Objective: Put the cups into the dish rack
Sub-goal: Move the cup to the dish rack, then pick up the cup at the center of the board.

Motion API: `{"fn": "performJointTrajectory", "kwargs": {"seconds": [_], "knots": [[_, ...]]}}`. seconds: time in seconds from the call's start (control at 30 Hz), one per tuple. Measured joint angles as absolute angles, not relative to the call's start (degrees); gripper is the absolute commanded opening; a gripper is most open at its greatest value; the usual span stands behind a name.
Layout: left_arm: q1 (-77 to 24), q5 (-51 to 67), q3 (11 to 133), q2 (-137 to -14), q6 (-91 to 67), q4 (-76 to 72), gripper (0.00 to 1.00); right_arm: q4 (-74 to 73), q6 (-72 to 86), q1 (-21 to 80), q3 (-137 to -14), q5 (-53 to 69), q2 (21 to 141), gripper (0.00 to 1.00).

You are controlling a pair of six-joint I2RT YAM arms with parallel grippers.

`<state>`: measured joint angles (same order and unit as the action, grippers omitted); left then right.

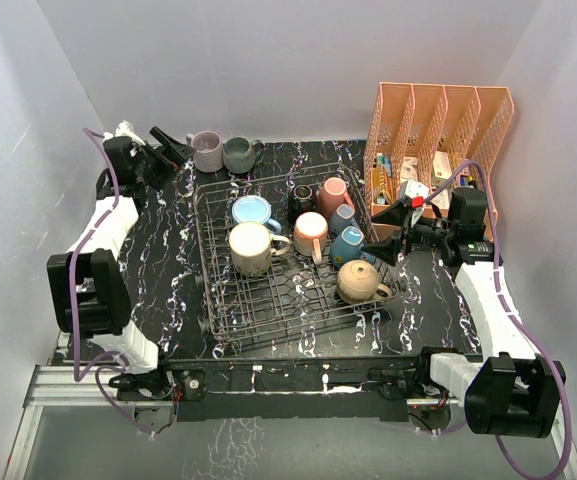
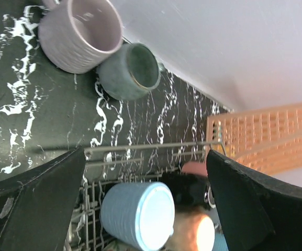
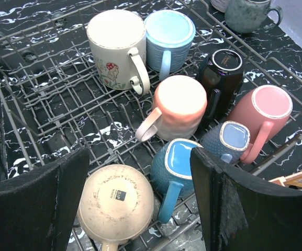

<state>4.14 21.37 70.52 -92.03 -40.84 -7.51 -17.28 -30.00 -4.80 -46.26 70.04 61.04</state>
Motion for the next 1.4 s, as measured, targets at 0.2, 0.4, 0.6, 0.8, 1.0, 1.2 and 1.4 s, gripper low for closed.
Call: {"fn": "performJointTrajectory", "kwargs": {"seconds": [0.2, 0.4, 0.6, 0.8, 1.0, 1.2, 1.4], "knots": [[5.37, 16.93, 77.06, -102.26, -47.66, -4.89, 0.97, -17.3, -30.02, -4.95, -46.26, 68.1, 60.73, 0.8], [4.49, 8.58, 93.62, -114.28, -50.22, 9.8, 0.97, -17.3, -30.02, -4.99, -46.26, 67.4, 60.69, 0.8], [3.16, 3.97, 105.14, -122.04, -49.21, 17.89, 0.97, -17.3, -30.02, -5.02, -46.26, 67.4, 60.69, 0.8], [2.74, 5.93, 106.65, -126.13, -46.19, 13.87, 0.95, -17.28, -30.02, -5.06, -46.26, 67.4, 60.69, 0.8], [2.74, 8.84, 107.31, -128.86, -45.8, 6.37, 0.88, -17.3, -30.02, -5.06, -46.24, 67.44, 60.8, 0.79], [2.76, 8.84, 112.64, -135.24, -46.09, 4.73, 0.69, -17.3, -30.04, -5.06, -46.22, 67.42, 61.23, 0.79], [2.76, 7.86, 116.97, -140.35, -46.94, 5.82, 0.61, -17.32, -30.11, -5.06, -46.22, 67.44, 61.28, 0.79]]}}
